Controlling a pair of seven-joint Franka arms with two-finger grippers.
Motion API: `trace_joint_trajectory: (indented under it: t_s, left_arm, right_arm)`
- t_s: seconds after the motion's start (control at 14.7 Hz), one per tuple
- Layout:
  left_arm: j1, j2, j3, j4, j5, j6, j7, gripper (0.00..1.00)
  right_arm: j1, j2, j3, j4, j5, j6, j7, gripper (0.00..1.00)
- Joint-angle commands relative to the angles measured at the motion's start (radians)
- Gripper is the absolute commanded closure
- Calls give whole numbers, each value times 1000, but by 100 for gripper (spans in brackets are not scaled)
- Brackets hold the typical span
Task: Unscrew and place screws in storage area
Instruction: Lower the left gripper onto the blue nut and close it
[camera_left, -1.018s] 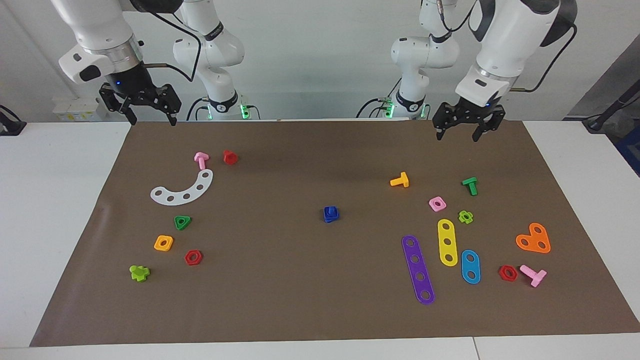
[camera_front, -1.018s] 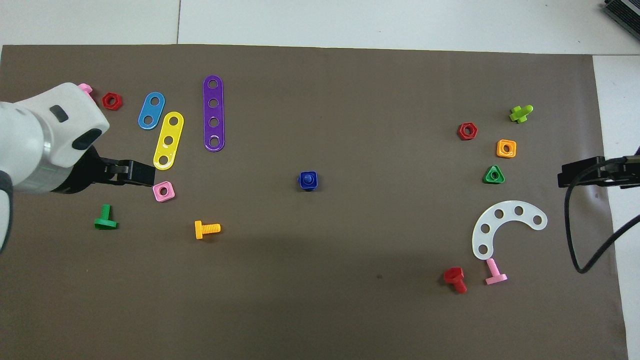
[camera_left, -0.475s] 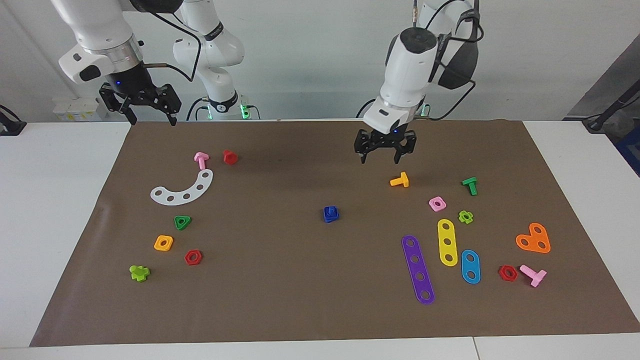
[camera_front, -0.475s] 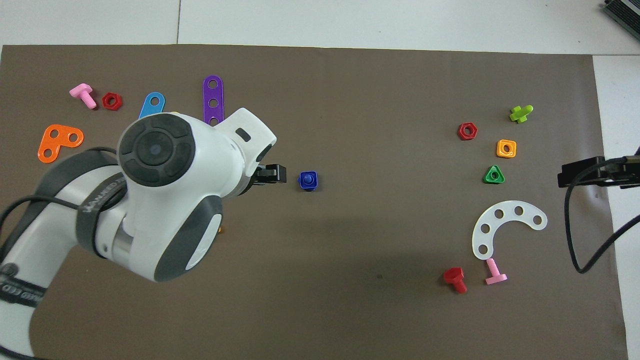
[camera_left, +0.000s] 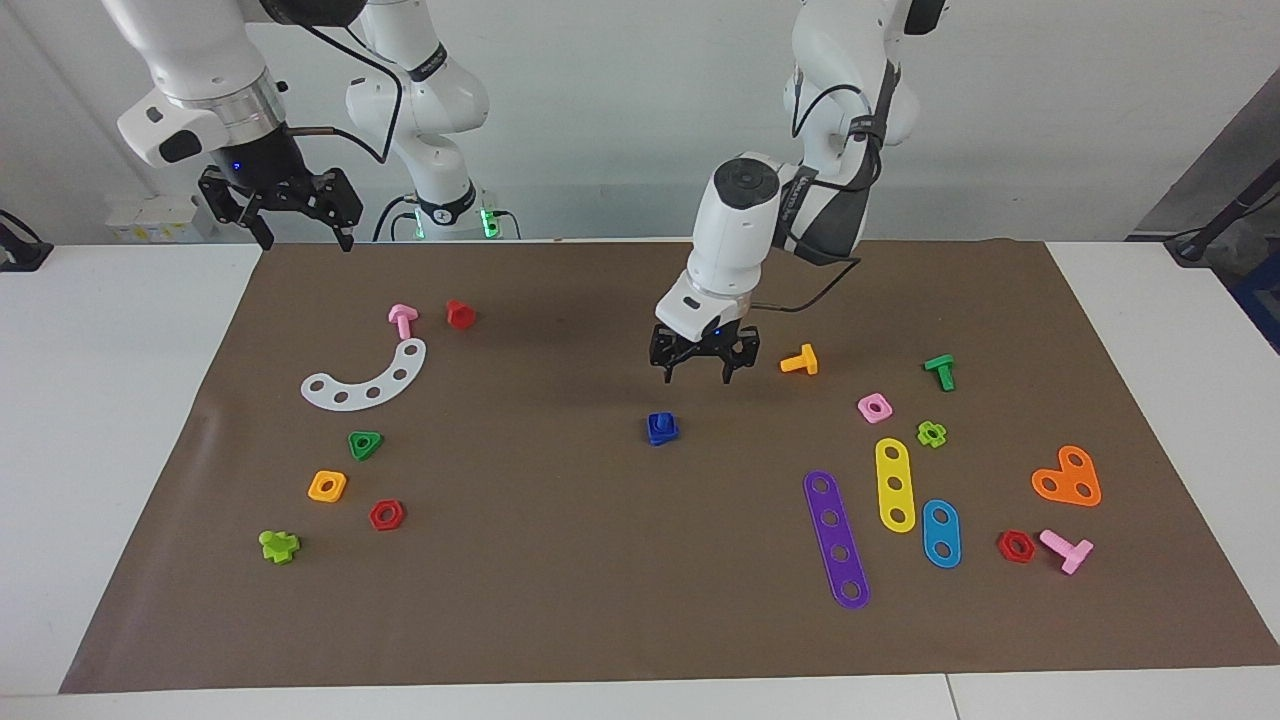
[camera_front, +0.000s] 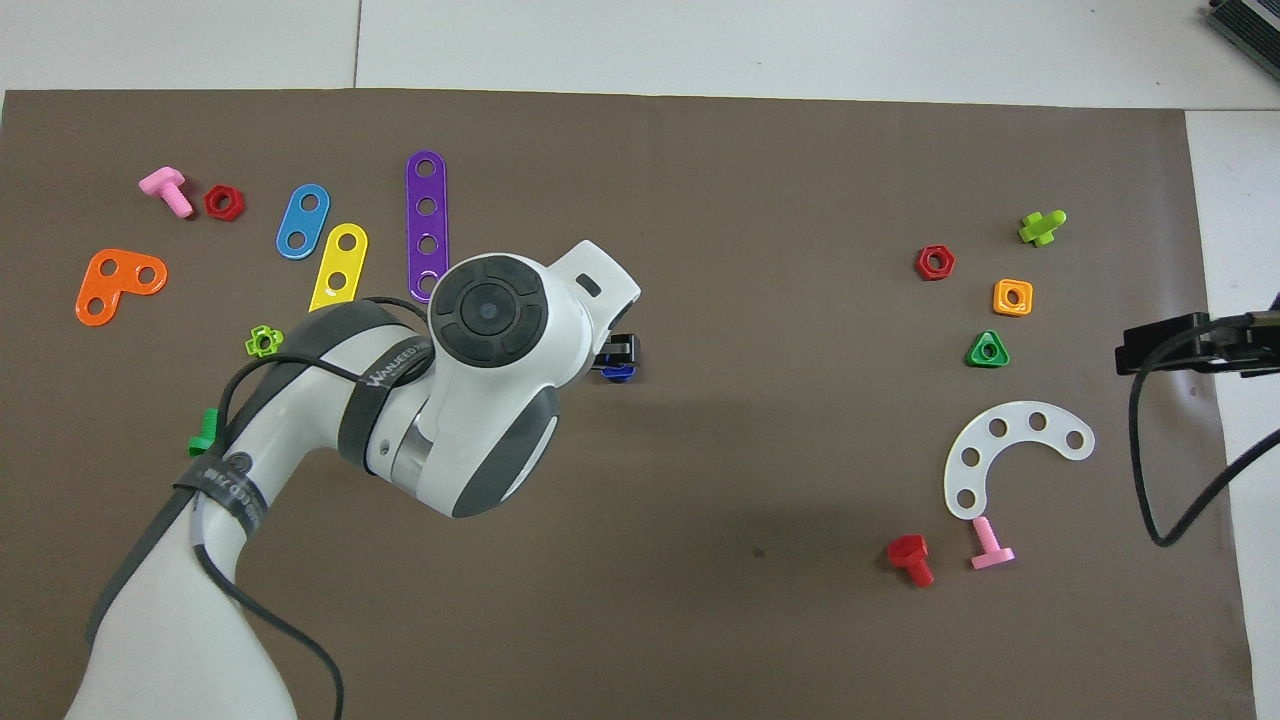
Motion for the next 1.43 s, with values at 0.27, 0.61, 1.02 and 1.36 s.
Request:
trace_joint_trajectory:
  t_s: [0.27, 0.61, 1.02, 1.36]
  left_arm:
    - [-31, 130, 22, 94, 58, 60, -104, 10]
    - [-32, 159, 22, 83, 71, 120, -124, 13]
    - [-34, 176, 20, 47, 101, 170, -116, 15]
    - [-40, 188, 20, 50, 101, 181, -118, 16]
  right_arm:
    - [-6, -8, 5, 1, -8, -13, -23, 0]
    - [-6, -8, 5, 1, -8, -13, -23, 0]
    - [-6, -8, 5, 3, -8, -13, -23, 0]
    - [-6, -8, 5, 1, -8, -13, -23, 0]
